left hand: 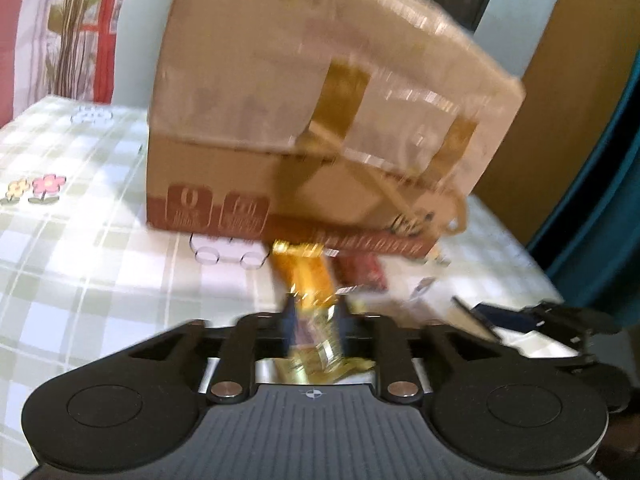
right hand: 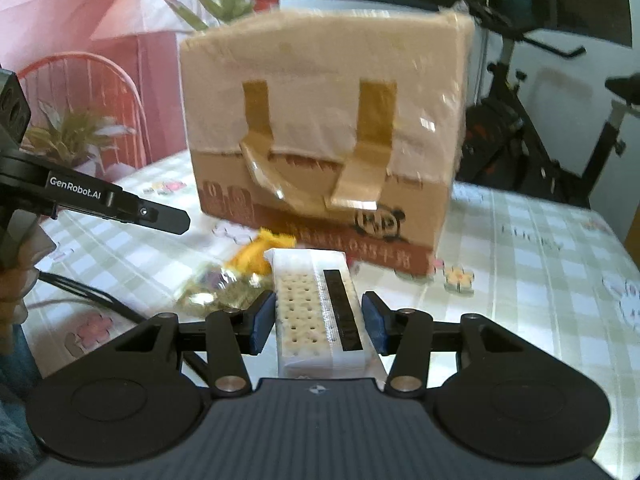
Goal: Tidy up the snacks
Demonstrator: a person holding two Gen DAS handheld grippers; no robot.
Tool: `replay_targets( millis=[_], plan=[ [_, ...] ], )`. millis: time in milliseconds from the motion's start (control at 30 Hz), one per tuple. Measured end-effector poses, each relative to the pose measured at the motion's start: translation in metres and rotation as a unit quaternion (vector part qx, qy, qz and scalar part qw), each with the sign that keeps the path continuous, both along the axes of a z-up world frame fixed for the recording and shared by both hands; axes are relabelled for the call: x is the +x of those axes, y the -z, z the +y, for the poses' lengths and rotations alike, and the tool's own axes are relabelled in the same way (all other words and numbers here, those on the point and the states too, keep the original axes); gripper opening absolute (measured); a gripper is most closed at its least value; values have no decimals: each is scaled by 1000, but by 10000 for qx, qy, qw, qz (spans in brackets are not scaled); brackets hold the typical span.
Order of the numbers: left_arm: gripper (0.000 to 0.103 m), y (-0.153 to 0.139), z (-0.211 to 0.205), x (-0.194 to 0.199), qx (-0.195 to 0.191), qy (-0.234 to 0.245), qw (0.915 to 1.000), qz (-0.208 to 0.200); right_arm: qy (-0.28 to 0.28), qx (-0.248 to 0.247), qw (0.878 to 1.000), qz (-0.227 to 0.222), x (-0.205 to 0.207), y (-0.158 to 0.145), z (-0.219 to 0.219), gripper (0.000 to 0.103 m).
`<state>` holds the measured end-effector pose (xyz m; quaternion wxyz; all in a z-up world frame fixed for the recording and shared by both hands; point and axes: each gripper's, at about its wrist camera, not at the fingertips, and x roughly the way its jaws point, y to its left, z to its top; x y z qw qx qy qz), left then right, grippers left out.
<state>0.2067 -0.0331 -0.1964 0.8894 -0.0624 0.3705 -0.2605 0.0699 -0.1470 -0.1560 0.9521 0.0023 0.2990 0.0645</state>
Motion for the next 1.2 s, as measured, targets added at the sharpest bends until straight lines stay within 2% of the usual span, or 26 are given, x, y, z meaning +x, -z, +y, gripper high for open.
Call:
replay_targets(
  millis=[167,333,500,667,967,1133,1167,1200],
  plan=[
    [40,8,1,15,139,-117,9998,-40,-46,4,9999,151,-1,4,1,50],
    [39,10,-9,32,274,326,9989,-195,-364,-144,9991,171,-3,2,15,50],
    [32,25,-7,38,350,516,9980,61,-532,-444,9968,387,-4,4,28,50],
    [32,30,3,25,151,601,9980,111,-499,-599,9945,693,-7,9,33,50],
    [32,31,14,-7,-113,765,9968,218,-319,-814,9920,913,6,14,36,50],
    [33,30,10,-23,-14,861,9962,145,-18,-700,9934,906,13,17,28,50],
    [35,30,10,-23,7,854,9962,151,35,-718,9936,870,14,17,28,50],
    [44,28,9,-24,58,832,9964,146,68,-712,9940,831,15,18,28,50]
  ],
)
